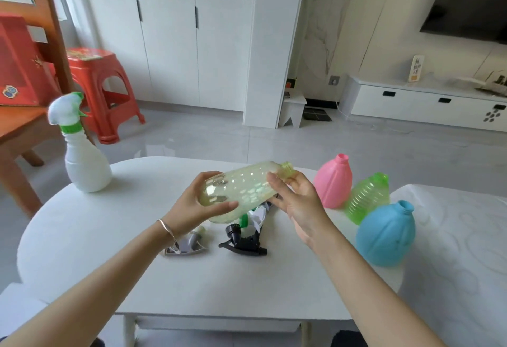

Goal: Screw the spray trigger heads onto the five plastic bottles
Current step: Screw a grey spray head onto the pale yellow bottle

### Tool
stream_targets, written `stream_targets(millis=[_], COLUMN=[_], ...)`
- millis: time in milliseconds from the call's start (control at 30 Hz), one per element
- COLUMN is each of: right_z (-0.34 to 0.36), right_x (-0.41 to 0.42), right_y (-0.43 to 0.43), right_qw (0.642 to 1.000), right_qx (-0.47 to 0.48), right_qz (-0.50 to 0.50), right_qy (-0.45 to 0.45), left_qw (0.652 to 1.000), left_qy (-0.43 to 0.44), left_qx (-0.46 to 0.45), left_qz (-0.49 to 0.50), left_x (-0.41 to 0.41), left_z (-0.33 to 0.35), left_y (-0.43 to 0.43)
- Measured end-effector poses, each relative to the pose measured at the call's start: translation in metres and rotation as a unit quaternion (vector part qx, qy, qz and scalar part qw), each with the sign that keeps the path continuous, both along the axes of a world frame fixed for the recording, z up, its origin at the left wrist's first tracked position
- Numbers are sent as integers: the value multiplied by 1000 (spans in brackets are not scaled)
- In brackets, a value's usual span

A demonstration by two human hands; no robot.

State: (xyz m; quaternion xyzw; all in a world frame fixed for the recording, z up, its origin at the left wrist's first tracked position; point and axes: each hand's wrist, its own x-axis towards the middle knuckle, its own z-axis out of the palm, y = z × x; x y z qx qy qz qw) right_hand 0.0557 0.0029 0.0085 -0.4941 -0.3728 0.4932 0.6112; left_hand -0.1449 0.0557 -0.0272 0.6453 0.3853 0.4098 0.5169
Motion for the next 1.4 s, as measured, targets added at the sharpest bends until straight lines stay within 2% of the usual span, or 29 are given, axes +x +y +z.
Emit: stream_targets(millis=[233,333,433,633,833,967,1133,1233,1300,1333,1400], right_z=[-10,-15,-26,-56,-73,-84,-87,-88,-83,-78,-62], right_x=[-42,-43,-48,-73,-80,-90,-98,-100,-100,-99,-95], right_y=[17,22,26,31,28,28,31,32,32,32,35], right_qw=[995,988,967,930,853,812,754,732,731,742,790], right_qx=[-40,-30,-16,-10,25,21,73,104,121,129,144], right_qz=[95,114,151,224,257,266,262,263,260,247,202], right_qy=[-7,-97,-205,-291,-453,-519,-598,-620,-619,-610,-560], left_qw=[985,976,971,967,967,965,962,962,962,962,962], left_qy=[-109,-132,-145,-133,-114,-118,-131,-135,-140,-142,-148], left_qx=[-86,-105,-106,-116,-122,-133,-143,-138,-133,-130,-127], left_qz=[98,136,160,183,192,193,192,193,194,193,190], left_x=[-66,-93,-115,-146,-166,-172,-175,-173,-172,-171,-170], left_z=[-14,-14,-11,-23,-31,-35,-37,-37,-36,-35,-33], left_y=[0,8,14,11,3,0,-1,0,1,1,3])
